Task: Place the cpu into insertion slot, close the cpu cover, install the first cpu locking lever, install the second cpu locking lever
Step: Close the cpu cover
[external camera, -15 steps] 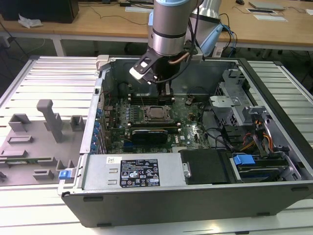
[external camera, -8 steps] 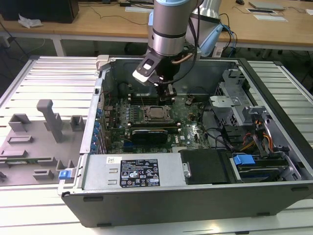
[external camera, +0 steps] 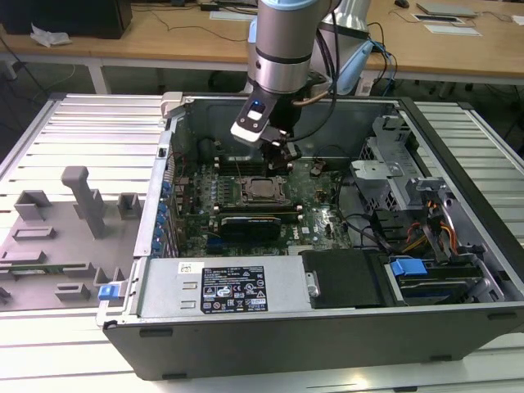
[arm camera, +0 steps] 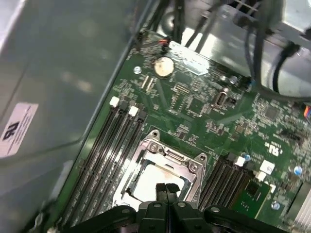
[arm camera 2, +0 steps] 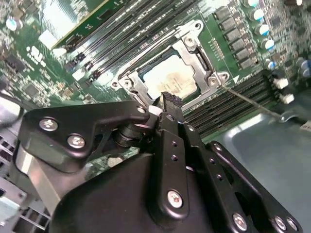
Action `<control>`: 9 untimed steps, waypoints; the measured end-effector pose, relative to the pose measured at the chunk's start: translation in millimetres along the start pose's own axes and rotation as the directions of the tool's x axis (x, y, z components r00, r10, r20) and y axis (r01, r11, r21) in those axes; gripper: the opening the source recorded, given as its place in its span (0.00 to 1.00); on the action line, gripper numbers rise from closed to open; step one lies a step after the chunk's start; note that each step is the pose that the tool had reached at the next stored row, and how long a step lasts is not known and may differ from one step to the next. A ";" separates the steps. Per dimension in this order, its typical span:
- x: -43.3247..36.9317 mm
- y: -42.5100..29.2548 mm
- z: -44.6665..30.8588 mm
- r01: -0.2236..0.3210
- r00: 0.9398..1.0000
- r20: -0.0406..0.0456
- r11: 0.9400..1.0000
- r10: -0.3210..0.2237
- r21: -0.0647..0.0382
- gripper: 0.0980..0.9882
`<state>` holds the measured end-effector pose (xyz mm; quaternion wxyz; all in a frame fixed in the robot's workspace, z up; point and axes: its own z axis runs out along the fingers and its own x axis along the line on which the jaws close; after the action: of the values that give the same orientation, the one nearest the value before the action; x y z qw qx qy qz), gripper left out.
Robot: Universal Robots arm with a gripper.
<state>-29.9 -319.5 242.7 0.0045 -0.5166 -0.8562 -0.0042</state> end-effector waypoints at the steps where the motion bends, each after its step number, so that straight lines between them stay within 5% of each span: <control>1: 0.0 0.0 0.0 0.019 1.000 0.000 1.000 -0.019 0.000 0.01; 3: 0.0 0.0 0.1 0.103 0.995 0.000 0.995 -0.103 0.001 0.01; 9: 0.0 0.0 0.2 0.221 0.975 -0.001 0.975 -0.221 0.003 0.01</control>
<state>-29.9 -319.5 242.6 0.0049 -0.4182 -0.9084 -0.0035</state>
